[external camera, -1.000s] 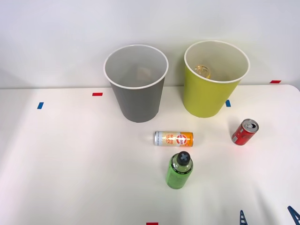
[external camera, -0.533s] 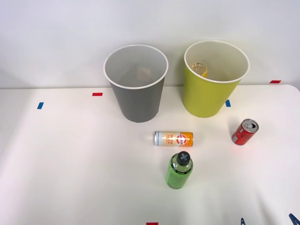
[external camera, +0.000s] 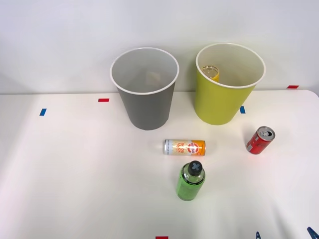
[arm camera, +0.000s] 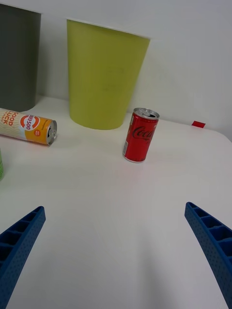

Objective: Put cans in the gray bin, plastic bottles in the light green bin

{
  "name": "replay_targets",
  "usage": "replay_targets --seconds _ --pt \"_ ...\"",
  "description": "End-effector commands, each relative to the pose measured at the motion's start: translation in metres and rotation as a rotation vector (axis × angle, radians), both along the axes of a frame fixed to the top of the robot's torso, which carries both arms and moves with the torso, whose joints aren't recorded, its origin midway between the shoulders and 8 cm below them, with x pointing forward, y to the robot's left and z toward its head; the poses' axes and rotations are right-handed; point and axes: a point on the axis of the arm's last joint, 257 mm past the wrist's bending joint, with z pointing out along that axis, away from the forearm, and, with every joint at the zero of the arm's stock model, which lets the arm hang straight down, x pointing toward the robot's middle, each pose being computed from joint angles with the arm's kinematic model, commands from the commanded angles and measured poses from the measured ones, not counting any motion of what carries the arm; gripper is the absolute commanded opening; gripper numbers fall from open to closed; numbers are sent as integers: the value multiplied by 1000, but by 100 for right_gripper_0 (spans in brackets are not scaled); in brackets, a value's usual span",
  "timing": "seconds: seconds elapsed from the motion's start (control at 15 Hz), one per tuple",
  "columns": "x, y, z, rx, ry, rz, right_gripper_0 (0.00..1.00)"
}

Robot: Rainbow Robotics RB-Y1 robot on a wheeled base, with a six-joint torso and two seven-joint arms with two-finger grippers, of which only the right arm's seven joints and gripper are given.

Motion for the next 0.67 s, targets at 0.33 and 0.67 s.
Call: replay_targets --seconds 0.33,0.67 --pt "0 0 0 0 0 0 100" --pt "0 0 0 0 0 0 100"
